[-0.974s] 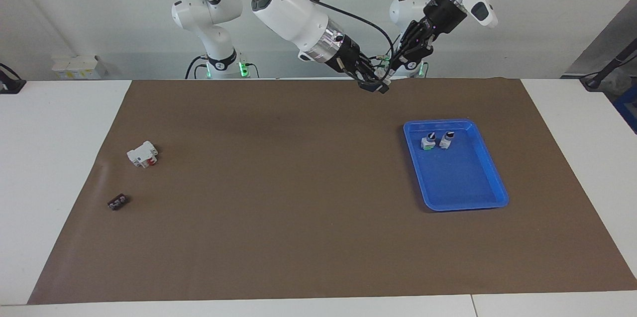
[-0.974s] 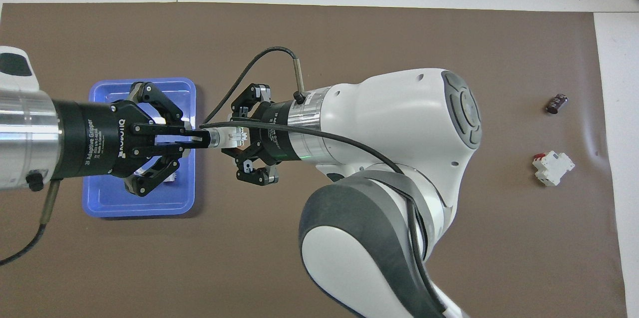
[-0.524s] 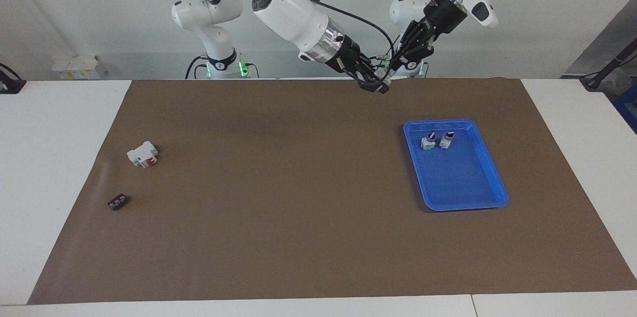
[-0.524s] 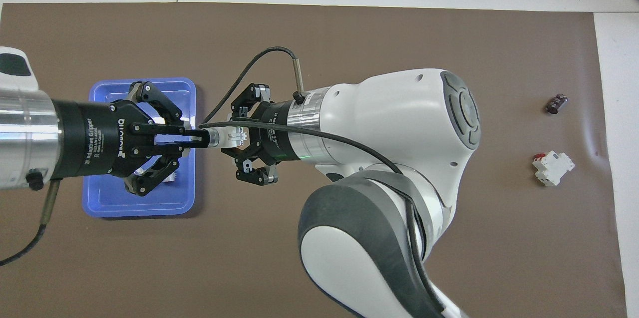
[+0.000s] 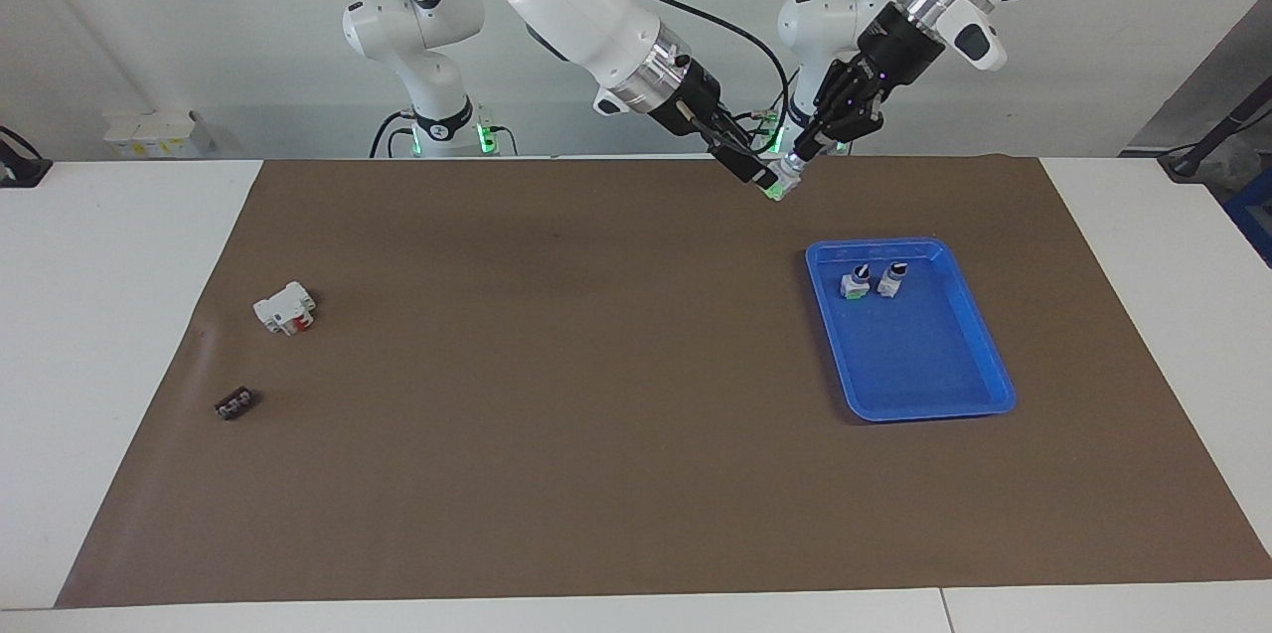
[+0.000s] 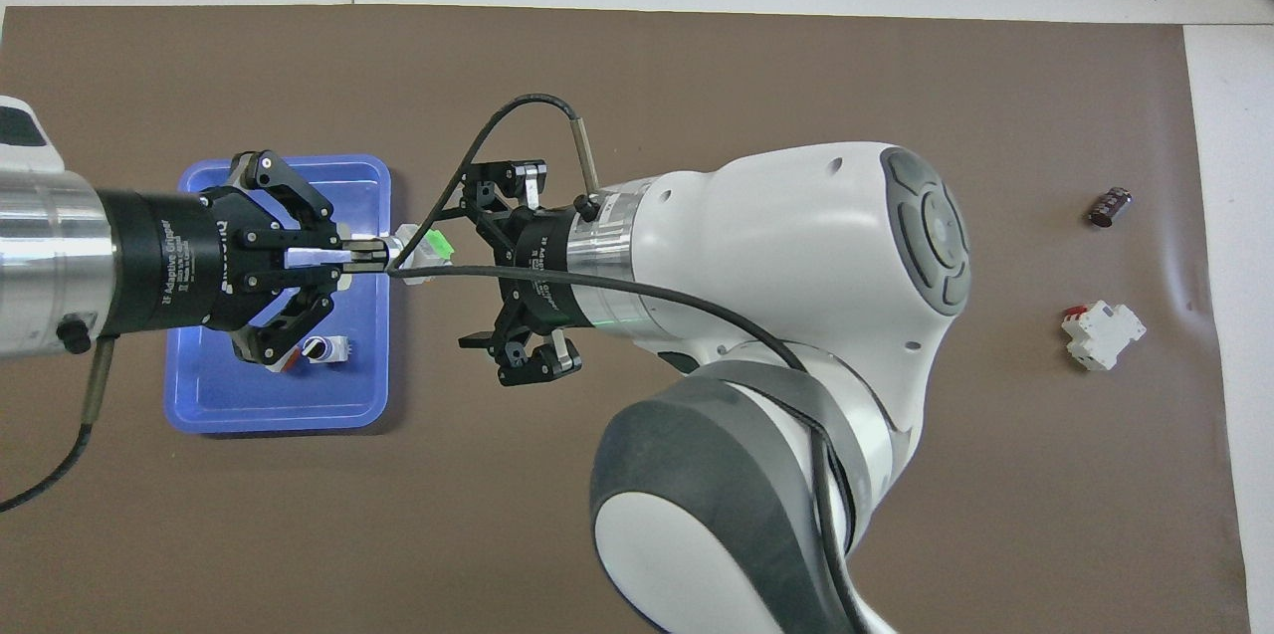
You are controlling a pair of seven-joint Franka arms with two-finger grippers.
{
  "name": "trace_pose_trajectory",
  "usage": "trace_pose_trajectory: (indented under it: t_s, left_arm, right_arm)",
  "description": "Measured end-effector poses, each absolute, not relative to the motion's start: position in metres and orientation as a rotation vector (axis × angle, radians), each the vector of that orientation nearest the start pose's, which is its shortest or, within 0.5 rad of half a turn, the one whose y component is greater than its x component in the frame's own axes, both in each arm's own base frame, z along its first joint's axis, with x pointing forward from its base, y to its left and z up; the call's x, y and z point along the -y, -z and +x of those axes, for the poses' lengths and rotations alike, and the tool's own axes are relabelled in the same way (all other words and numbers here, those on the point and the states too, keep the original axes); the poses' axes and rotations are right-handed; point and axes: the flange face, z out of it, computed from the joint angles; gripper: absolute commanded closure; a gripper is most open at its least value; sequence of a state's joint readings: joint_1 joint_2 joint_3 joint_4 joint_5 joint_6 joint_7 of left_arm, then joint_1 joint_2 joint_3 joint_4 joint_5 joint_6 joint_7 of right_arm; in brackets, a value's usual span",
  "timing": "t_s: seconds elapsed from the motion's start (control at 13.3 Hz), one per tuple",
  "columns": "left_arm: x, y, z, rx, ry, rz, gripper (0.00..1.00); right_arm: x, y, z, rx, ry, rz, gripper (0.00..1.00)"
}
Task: Turn and place switch with both arms
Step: 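Open the right gripper and withdraw it while the left gripper holds the switch, then lower the switch into the blue tray while the right gripper returns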
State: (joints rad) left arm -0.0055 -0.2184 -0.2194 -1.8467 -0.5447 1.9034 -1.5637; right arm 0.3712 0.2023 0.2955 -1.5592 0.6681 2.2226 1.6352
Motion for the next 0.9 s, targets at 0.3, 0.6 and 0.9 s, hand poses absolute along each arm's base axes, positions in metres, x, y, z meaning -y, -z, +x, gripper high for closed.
trace_pose_trajectory:
  t_s: [0.3, 0.6, 0.9]
  left_arm:
    - [0.139, -0.609, 0.505, -1.799, 0.162, 1.95, 1.0]
    - [0.111, -0.564, 0.511, -1.74, 0.09, 2.039, 1.0]
    - [0.082, -0.515, 0.513, -1.594, 0.005, 2.26, 1.0]
  right_arm:
    - [-0.389, -0.606, 0.508, -1.161, -0.383, -2.233, 0.0]
    - [-0.347, -0.608, 0.503, -0.897, -0.129, -2.612, 0.0]
    - [-0.29, -0.593, 0.521, -0.583, 0.036, -2.949, 0.0]
